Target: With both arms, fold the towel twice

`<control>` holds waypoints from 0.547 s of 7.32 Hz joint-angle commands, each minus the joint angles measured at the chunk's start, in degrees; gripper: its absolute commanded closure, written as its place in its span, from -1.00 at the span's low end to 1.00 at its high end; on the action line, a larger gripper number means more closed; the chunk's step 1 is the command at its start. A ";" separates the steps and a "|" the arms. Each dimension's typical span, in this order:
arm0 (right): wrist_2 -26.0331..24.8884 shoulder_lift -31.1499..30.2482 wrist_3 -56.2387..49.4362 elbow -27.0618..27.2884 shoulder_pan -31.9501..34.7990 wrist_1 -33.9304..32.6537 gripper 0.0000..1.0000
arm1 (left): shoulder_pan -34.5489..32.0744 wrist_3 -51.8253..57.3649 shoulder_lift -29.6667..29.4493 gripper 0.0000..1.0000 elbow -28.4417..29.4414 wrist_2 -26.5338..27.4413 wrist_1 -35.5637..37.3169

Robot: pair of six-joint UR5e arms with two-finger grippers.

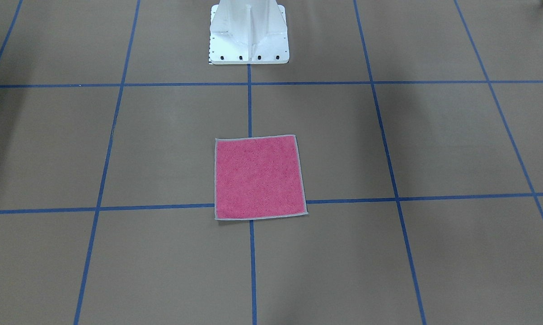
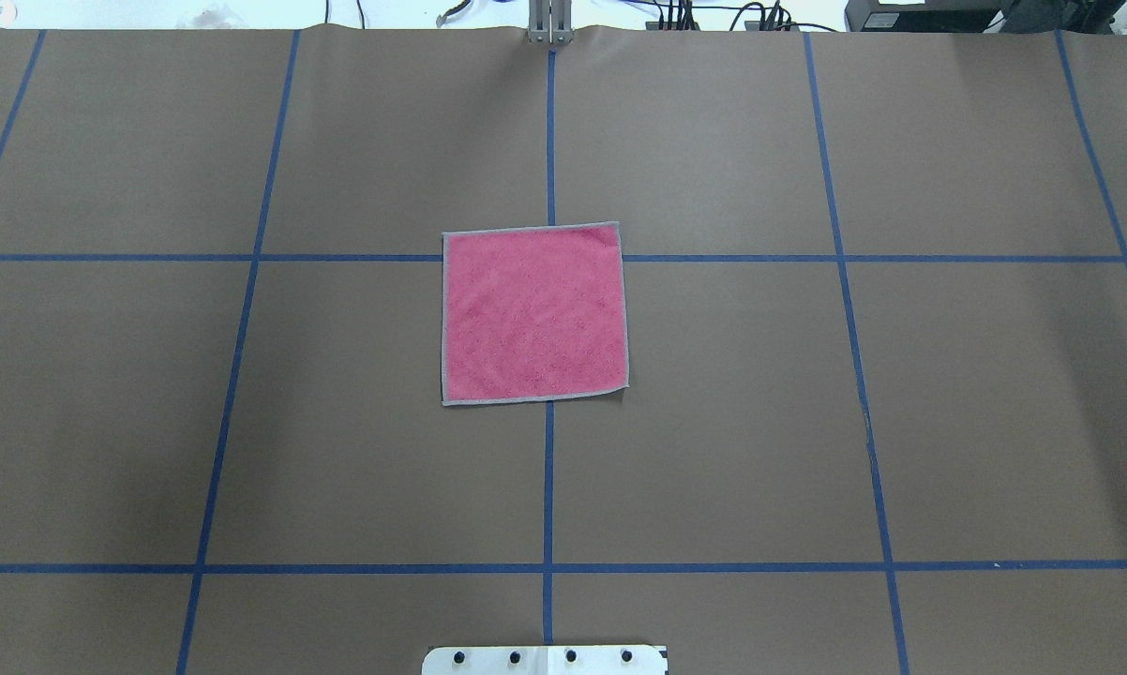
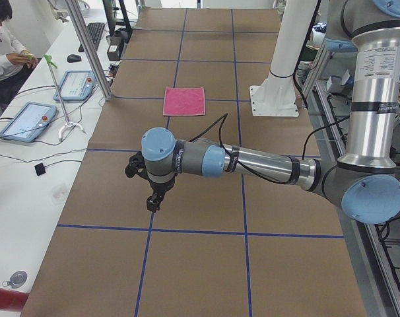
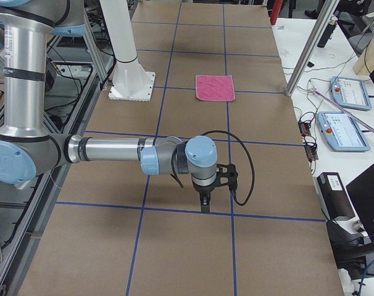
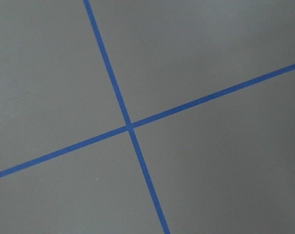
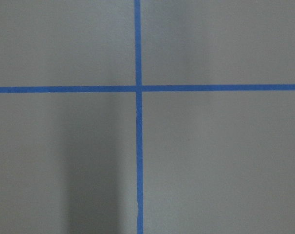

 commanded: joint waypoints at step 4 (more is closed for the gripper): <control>0.42 1.96 40.00 5.54 -18.57 18.32 -1.00 | 15.69 -38.88 -2.05 -1.00 0.29 -0.78 -21.89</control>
